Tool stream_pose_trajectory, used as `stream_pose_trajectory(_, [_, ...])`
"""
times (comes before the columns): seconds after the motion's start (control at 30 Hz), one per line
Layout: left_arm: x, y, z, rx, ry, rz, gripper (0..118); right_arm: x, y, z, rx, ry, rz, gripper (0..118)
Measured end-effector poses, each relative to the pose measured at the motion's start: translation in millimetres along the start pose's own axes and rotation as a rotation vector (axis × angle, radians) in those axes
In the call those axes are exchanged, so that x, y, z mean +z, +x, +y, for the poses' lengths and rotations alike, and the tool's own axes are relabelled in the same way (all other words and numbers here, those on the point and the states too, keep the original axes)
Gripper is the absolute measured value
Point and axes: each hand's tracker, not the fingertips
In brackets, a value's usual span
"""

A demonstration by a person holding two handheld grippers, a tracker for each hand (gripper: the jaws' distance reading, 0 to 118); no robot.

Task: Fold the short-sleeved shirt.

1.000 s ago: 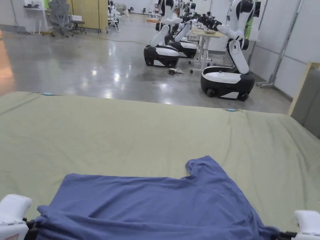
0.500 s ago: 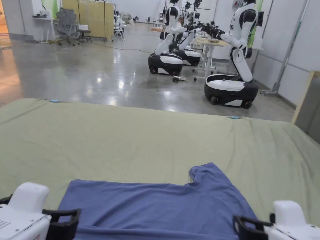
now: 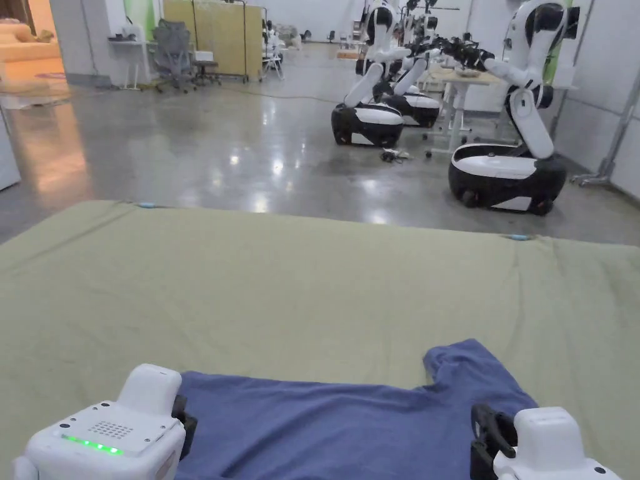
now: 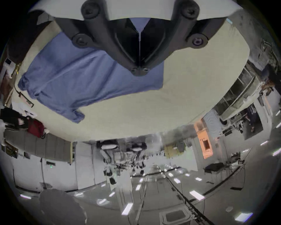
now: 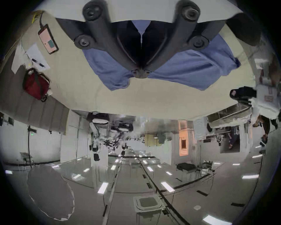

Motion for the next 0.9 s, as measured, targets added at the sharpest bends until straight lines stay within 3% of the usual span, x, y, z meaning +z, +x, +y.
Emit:
stream_pose_trajectory(0.1, [-50, -19, 8, 0.029, -0.094, 0.018, 0, -16, 3, -3, -0.023, -0.045, 0.02, 4])
stream_pose_trajectory(0.17, [-88, -33, 16, 0.054, -0.157, 0.021, 13, -25, 9, -6, -0.027, -0.056, 0.017, 4])
stream_pose_trajectory(0.2, [-110, -34, 19, 0.079, -0.197, 0.009, 38, -31, 14, -7, -0.033, -0.07, 0.014, 4])
stream_pose_trajectory(0.27, [-146, -41, 27, 0.122, -0.218, 0.025, 104, -42, 27, -7, -0.056, -0.107, 0.002, 4])
stream_pose_trajectory(0.3, [-159, -43, 32, 0.12, -0.222, 0.045, 118, -47, 36, -7, -0.085, -0.129, 0.005, 4])
stream_pose_trajectory(0.37, [-192, -38, 39, 0.082, -0.273, 0.068, 115, -61, 57, -6, -0.126, -0.179, -0.017, 4])
stream_pose_trajectory(0.47, [-217, -24, 44, 0.031, -0.297, 0.1, 114, -83, 95, -2, -0.13, -0.22, -0.056, 4])
stream_pose_trajectory(0.5, [-226, -23, 45, 0.004, -0.325, 0.095, 109, -96, 110, -2, -0.114, -0.247, -0.078, 5])
stream_pose_trajectory(0.67, [-224, -3, 39, -0.053, -0.322, 0.042, 40, -175, 180, -7, -0.113, -0.464, -0.19, 7])
stream_pose_trajectory(0.7, [-217, 1, 40, -0.056, -0.307, 0.033, 10, -190, 190, -9, -0.131, -0.478, -0.176, 14])
stream_pose_trajectory(0.73, [-210, 4, 41, -0.064, -0.289, 0.035, 7, -204, 197, -10, -0.148, -0.501, -0.159, 32])
stream_pose_trajectory(0.77, [-203, 7, 43, -0.078, -0.27, 0.044, 7, -218, 200, -11, -0.163, -0.53, -0.145, 58])
stream_pose_trajectory(0.8, [-195, 9, 46, -0.072, -0.261, 0.034, 6, -232, 200, -12, -0.155, -0.555, -0.142, 92])
stream_pose_trajectory(0.83, [-188, 11, 49, -0.061, -0.248, 0.007, 6, -244, 198, -13, -0.138, -0.584, -0.127, 97])
stream_pose_trajectory(0.9, [-174, 7, 55, -0.061, -0.227, -0.001, 6, -264, 192, -13, -0.116, -0.603, -0.112, 97])
